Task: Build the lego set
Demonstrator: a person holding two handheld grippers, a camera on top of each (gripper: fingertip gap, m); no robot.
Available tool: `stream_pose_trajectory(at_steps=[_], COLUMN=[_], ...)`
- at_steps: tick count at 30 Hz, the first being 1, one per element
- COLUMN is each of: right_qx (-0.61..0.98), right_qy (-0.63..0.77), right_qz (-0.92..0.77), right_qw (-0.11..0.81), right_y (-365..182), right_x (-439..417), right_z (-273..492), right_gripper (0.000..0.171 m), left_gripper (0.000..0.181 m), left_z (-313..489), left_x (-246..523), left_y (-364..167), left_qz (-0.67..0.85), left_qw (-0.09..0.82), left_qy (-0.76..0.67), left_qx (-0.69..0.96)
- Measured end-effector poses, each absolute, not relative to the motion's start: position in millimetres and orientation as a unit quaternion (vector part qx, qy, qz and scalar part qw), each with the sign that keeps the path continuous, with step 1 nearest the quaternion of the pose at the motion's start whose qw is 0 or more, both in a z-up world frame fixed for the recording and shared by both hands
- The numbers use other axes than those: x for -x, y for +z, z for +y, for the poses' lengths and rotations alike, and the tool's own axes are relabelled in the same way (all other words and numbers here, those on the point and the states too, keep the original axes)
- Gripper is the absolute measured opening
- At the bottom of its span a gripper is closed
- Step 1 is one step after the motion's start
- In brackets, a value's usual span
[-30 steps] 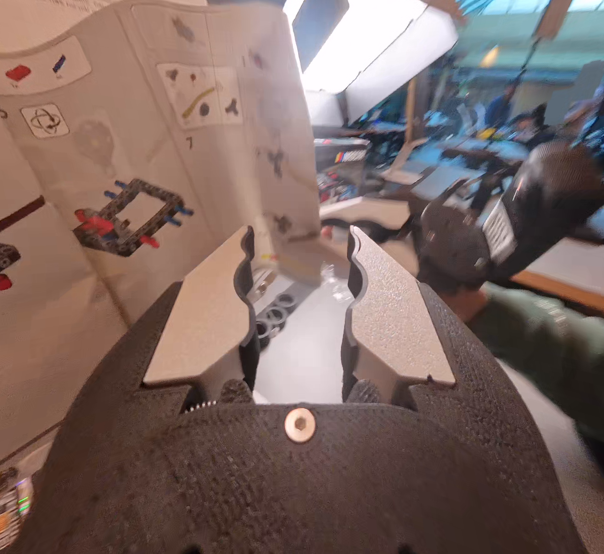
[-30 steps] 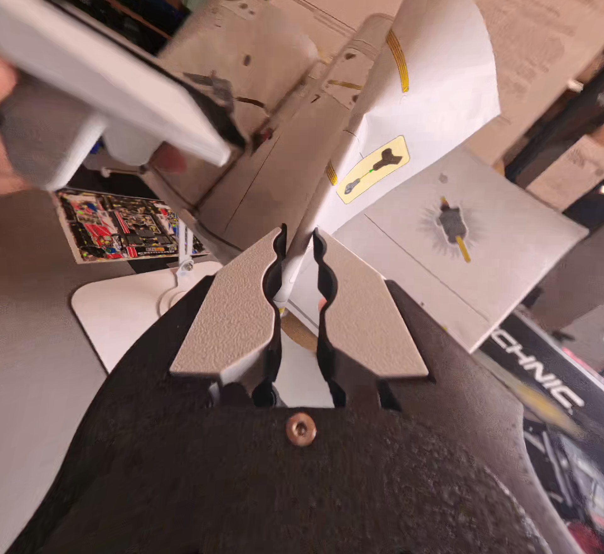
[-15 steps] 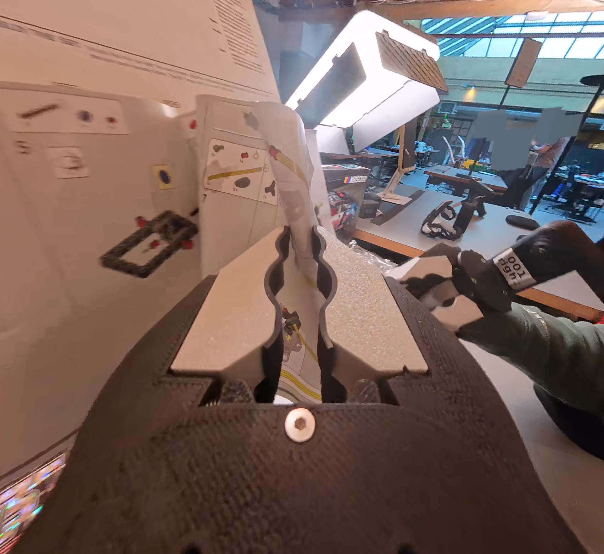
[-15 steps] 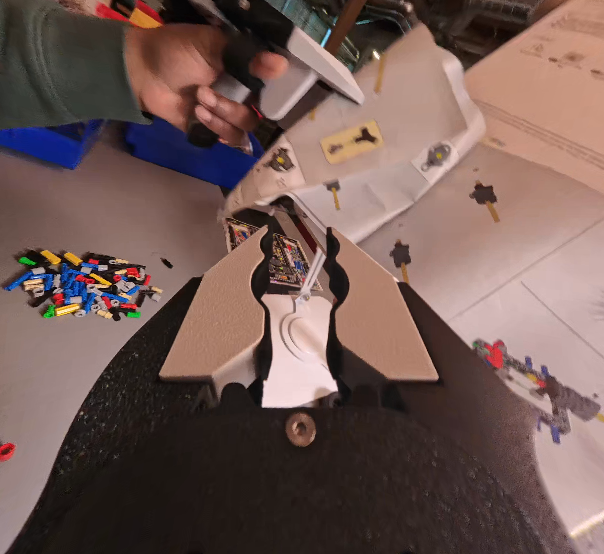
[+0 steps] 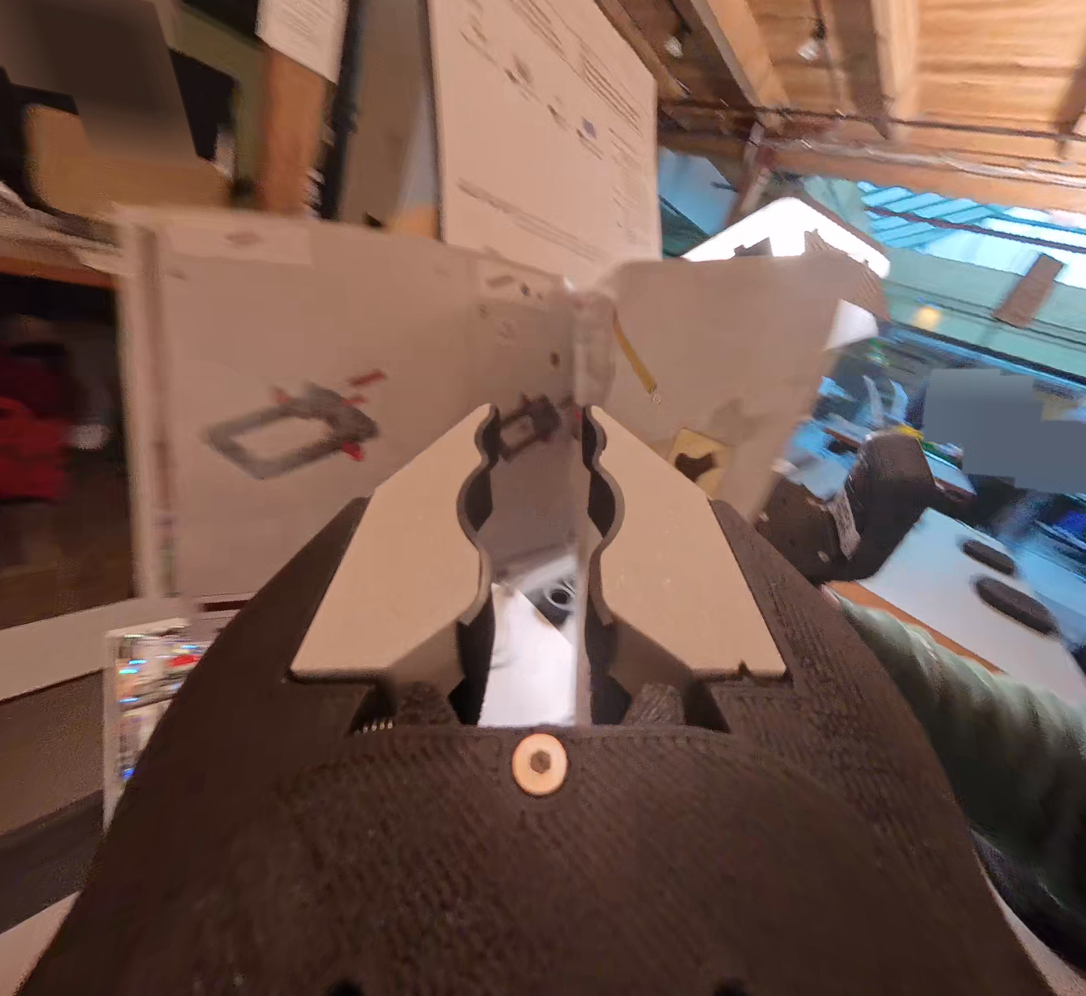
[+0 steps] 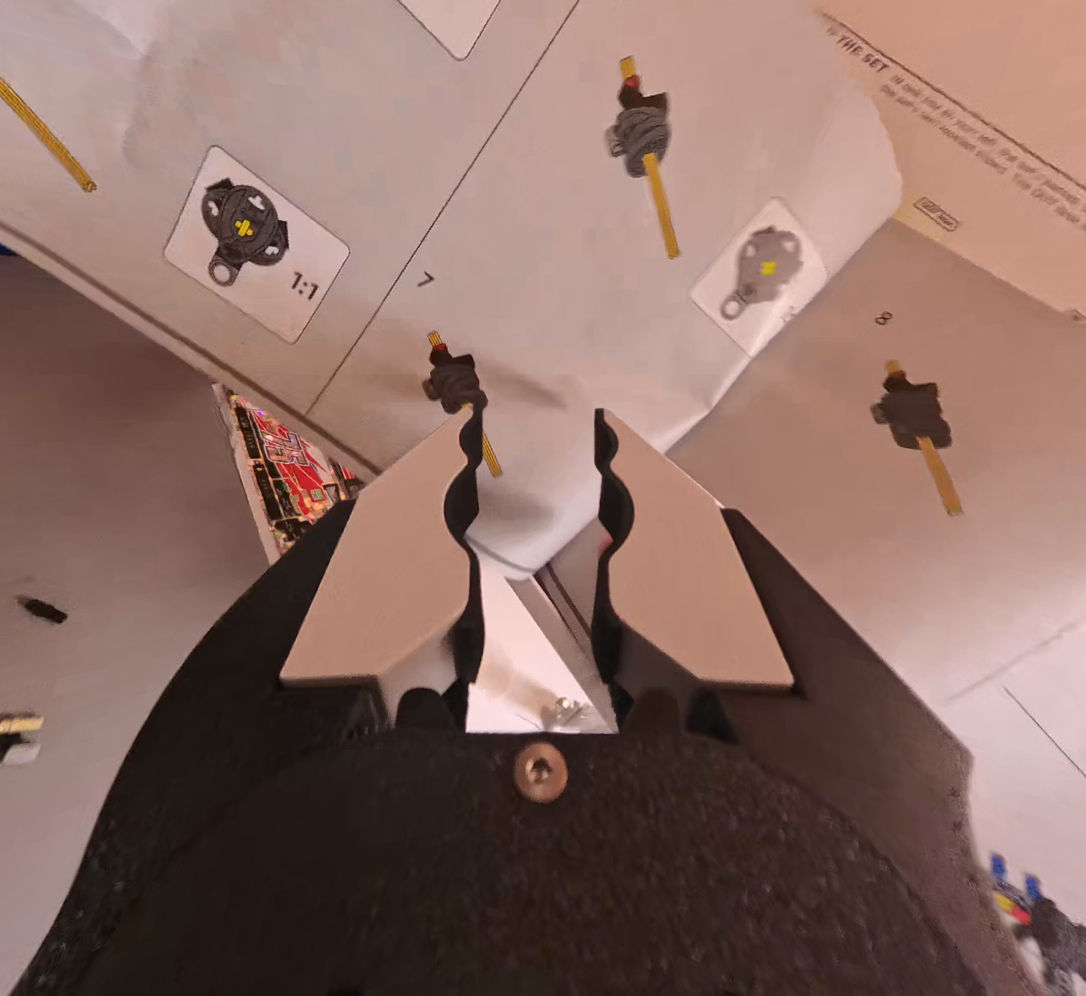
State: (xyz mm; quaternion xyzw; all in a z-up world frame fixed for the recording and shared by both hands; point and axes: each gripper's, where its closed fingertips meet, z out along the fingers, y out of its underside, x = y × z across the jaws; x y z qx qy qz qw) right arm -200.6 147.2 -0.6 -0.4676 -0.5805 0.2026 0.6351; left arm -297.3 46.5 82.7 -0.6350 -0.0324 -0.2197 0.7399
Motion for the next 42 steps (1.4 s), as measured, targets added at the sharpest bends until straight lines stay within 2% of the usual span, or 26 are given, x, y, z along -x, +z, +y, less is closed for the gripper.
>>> stream_pose_trajectory(at_steps=[4, 8, 11, 16, 19, 22, 26, 29, 42], right_qx=[0.492, 0.502, 0.503, 0.499, 0.497, 0.505, 0.567, 0.599, 0.602], right_qy=[0.183, 0.158, 0.149, 0.181, 0.226, 0.224, 0.225, 0.227, 0.243], right_qz=[-0.583, -0.587, -0.597, -0.602, -0.568, -0.51, -0.383, -0.312, -0.289], right_qw=[0.621, 0.615, 0.607, 0.596, 0.615, 0.66, 0.694, 0.702, 0.703], right_y=[-10.1, -15.1, -16.2, -16.3, -11.2, -8.8, -18.0, -25.0, -15.7], right_x=[225.3, 246.0, 260.2, 264.0, 228.9, 162.0, 64.2, 21.9, 31.9], right_z=[148.6, 148.7, 145.7, 133.5, 125.4, 148.1, 223.3, 266.9, 302.7], right_gripper=[0.035, 0.031, 0.03, 0.03, 0.031, 0.029, 0.012, 0.0, 0.0], left_gripper=[0.024, 0.019, 0.014, 0.006, 0.0, 0.0, 0.0, 0.0, 0.0], left_z=[8.4, 7.0, 27.2, 105.2, 136.6, 142.9, 147.3, 151.8, 157.5], left_x=[313.1, 290.4, 273.9, 281.3, 286.5, 290.9, 295.4, 302.7, 308.6], left_y=[117.2, 117.3, 100.6, 38.2, 2.0, -9.5, -11.1, -4.4, 3.7], left_qz=[-0.034, 0.001, 0.016, 0.005, 0.027, 0.039, 0.037, 0.04, 0.047], left_qw=[0.796, 0.793, 0.773, 0.69, 0.642, 0.63, 0.638, 0.641, 0.625], left_qy=[-0.11, -0.056, -0.046, -0.008, 0.048, 0.103, 0.126, 0.168, 0.21], left_qx=[0.594, 0.606, 0.632, 0.724, 0.765, 0.769, 0.759, 0.748, 0.75])
